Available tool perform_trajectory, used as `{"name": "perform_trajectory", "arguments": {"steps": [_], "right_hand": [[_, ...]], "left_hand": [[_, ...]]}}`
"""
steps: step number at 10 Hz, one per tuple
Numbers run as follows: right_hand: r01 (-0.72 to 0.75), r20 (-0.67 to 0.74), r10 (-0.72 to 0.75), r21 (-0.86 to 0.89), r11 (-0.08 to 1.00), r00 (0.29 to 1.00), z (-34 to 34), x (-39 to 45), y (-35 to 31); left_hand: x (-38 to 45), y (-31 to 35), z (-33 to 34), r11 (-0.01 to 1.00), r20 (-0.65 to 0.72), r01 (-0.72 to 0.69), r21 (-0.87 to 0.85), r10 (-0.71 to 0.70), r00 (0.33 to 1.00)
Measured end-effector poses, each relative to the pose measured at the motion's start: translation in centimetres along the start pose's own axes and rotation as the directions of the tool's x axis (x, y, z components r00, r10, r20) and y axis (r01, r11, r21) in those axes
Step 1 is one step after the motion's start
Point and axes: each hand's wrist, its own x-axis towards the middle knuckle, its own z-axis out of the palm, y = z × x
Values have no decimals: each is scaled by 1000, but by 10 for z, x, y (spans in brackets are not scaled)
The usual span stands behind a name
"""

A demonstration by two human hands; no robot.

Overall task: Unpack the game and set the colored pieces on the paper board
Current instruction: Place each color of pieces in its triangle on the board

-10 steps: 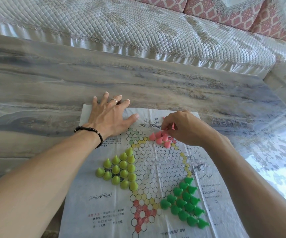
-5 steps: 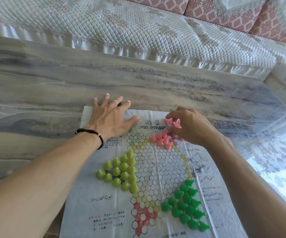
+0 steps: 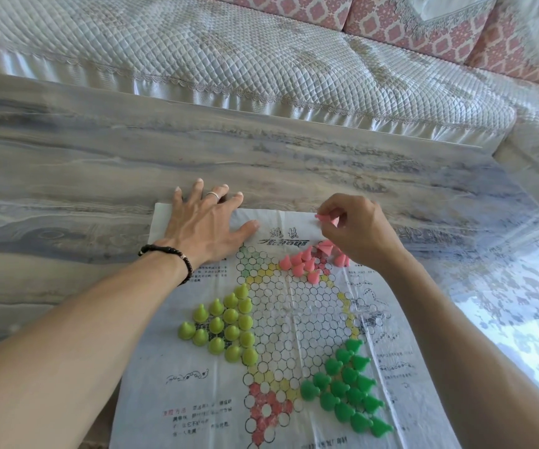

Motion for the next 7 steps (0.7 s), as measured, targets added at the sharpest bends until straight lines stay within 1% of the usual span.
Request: {"name": "perform_trajectory", "arguments": {"steps": [1, 2, 3, 4, 5, 6, 7], "right_hand": [[-95, 100, 78, 182, 979, 992, -11, -10, -5], [-144, 268, 95, 170, 975, 959, -13, -17, -5], [-110, 250, 81, 104, 988, 965, -9, -18, -1], [-68, 200, 56, 59, 996, 978, -6, -13, 3], [-42, 197, 35, 34, 999, 980, -3, -12, 5], [-29, 208, 18, 50, 998, 978, -1, -13, 5], [19, 199, -30, 58, 998, 980, 1, -15, 6]], "left_hand": [[0, 0, 0, 1000, 1, -3, -8, 3, 1000], [0, 0, 0, 1000, 2, 2, -23, -2, 1000], [0, 0, 1, 1000, -1, -3, -18, 3, 1000], [0, 0, 1, 1000, -4, 0, -16, 0, 1000], [0, 0, 2, 1000, -9, -3, -16, 3, 1000], [0, -1, 3, 1000, -16, -7, -11, 7, 1000], [0, -1, 4, 1000, -14, -8, -10, 8, 1000]]}}
